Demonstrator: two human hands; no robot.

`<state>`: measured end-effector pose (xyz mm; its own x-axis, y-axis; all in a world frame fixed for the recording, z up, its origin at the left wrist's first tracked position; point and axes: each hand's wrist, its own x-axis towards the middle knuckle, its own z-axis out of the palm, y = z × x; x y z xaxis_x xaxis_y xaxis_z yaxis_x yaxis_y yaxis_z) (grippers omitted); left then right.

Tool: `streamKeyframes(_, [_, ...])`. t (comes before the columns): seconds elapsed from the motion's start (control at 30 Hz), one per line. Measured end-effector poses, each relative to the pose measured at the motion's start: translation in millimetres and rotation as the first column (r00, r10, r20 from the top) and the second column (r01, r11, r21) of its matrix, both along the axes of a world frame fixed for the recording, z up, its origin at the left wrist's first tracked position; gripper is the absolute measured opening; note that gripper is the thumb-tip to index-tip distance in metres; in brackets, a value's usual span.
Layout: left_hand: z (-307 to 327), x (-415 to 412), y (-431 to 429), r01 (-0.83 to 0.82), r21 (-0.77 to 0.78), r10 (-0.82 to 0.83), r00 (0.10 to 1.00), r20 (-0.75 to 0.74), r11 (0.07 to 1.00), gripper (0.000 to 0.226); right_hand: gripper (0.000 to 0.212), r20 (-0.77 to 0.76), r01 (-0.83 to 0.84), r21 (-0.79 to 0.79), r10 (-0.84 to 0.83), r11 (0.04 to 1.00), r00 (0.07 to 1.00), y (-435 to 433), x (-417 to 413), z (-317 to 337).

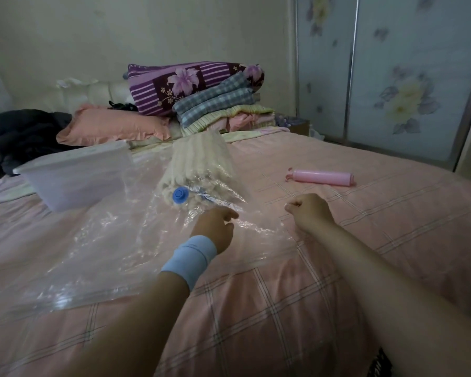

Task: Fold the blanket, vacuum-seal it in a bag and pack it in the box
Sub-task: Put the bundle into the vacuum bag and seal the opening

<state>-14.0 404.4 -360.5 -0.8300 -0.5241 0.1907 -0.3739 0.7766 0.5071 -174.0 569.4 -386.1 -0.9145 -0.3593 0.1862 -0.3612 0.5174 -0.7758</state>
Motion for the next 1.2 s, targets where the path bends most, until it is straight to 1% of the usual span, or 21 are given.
streamKeyframes(0.07, [-7.3,-14.2,-17.6,0.020,-0.127,-0.007,0.995,0.103,0.992,0.032,0.020,-0.004,0.002,0.062,-0.002,0.998,1.000,-8.2,-19.1,-3.8])
streamKeyframes(0.17, [-15.3,-30.6,-35.0,0.102,-0.163,-0.062,0.970,0.236,0.981,0.039,0.037,-0.029,0.052,0.117,-0.049,0.992,0.998,-15.9,-37.6,-4.6])
streamKeyframes(0.27, [-16.8,-40.8,-46.5,0.164,-0.165,-0.116,0.958,0.263,0.973,0.037,0.034,-0.255,0.083,0.102,-0.055,0.991,0.965,-32.4,-34.7,1.2])
streamKeyframes(0.33, [-15.6,-43.2,-54.2,0.186,-0.135,-0.156,0.966,0.205,0.973,0.034,0.034,-0.409,-0.045,0.091,0.079,0.995,0.909,-52.2,-17.7,8.0])
streamKeyframes(0.4, [-14.4,-40.2,-64.0,0.178,-0.157,-0.161,0.980,0.114,0.971,0.047,0.035,-0.510,-0.212,0.157,0.263,0.965,0.819,-73.9,6.2,13.6])
streamKeyframes(0.43, [-13.2,-36.6,-72.0,0.155,-0.188,-0.148,0.988,0.053,0.970,0.053,0.037,-0.520,-0.281,0.204,0.348,0.938,0.780,-85.8,18.8,14.5])
streamKeyframes(0.47, [-12.5,-31.1,-81.1,0.114,-0.218,-0.121,0.992,-0.022,0.969,0.053,0.042,-0.505,-0.334,0.266,0.425,0.904,0.751,-97.0,29.6,12.6])
streamKeyframes(0.53, [-10.7,-18.6,-99.2,-0.003,-0.300,-0.042,0.989,-0.140,0.954,0.040,0.063,-0.422,-0.354,0.449,0.544,0.821,0.725,-112.4,43.9,3.6])
streamKeyframes(0.57, [-12.2,-6.3,-109.1,-0.073,-0.366,0.015,0.987,-0.159,0.928,0.030,0.071,-0.348,-0.332,0.564,0.582,0.756,0.735,-118.3,48.8,-4.3])
streamKeyframes(0.6, [-15.1,-0.1,-115.6,-0.129,-0.432,0.074,0.987,-0.142,0.892,0.029,0.075,-0.265,-0.305,0.658,0.590,0.689,0.762,-118.1,46.9,-12.2])
streamKeyframes(0.63, [-21.1,10.6,-123.1,-0.177,-0.463,0.153,0.984,-0.088,0.869,0.044,0.075,-0.190,-0.287,0.723,0.579,0.629,0.793,-117.6,47.4,-19.6])
streamKeyframes(0.7, [-35.0,31.8,-134.6,-0.198,-0.439,0.272,0.956,0.112,0.876,0.084,0.073,-0.085,-0.282,0.776,0.535,0.565,0.840,-113.3,47.2,-28.8])
streamKeyframes(0.73, [-42.6,39.7,-137.7,-0.195,-0.388,0.299,0.926,0.230,0.901,0.096,0.071,-0.051,-0.283,0.786,0.513,0.550,0.857,-109.8,47.0,-31.1])
streamKeyframes(0.8, [-55.9,53.3,-145.3,-0.213,-0.215,0.288,0.859,0.424,0.953,0.110,0.070,-0.014,-0.272,0.799,0.469,0.536,0.883,-105.9,48.6,-30.4])
streamKeyframes(0.9, [-56.4,65.0,-147.3,-0.215,-0.028,0.199,0.838,0.509,0.976,0.123,0.069,0.005,-0.227,0.827,0.398,0.514,0.917,-106.6,55.2,-20.3])
streamKeyframes(0.97, [-47.7,66.6,-139.2,-0.157,0.003,0.125,0.799,0.589,0.988,0.127,0.069,0.020,-0.197,0.858,0.352,0.475,0.936,-106.4,63.1,-7.1])
streamKeyframes(1.03, [-38.4,73.0,-129.9,-0.112,0.006,0.080,0.740,0.668,0.994,0.131,0.067,0.038,-0.167,0.903,0.314,0.395,0.949,-108.9,80.7,9.4])
streamKeyframes(1.1, [-31.9,79.2,-121.2,-0.101,0.025,0.057,0.722,0.689,0.995,0.133,0.068,-0.009,-0.089,0.939,0.281,0.333,0.960,-115.4,98.2,22.5])
streamKeyframes(1.13, [-29.2,83.4,-117.9,-0.106,0.034,0.054,0.726,0.686,0.994,0.134,0.069,-0.071,-0.031,0.940,0.286,0.338,0.956,-121.1,106.8,27.2])
streamKeyframes(1.17, [-26.7,87.5,-116.0,-0.113,0.034,0.060,0.730,0.681,0.993,0.133,0.071,-0.149,0.021,0.925,0.311,0.379,0.939,-128.0,114.0,30.1])
streamKeyframes(1.2, [-24.5,90.8,-115.9,-0.121,0.033,0.067,0.735,0.675,0.992,0.130,0.072,-0.224,0.044,0.890,0.351,0.453,0.909,-135.4,118.4,30.3])
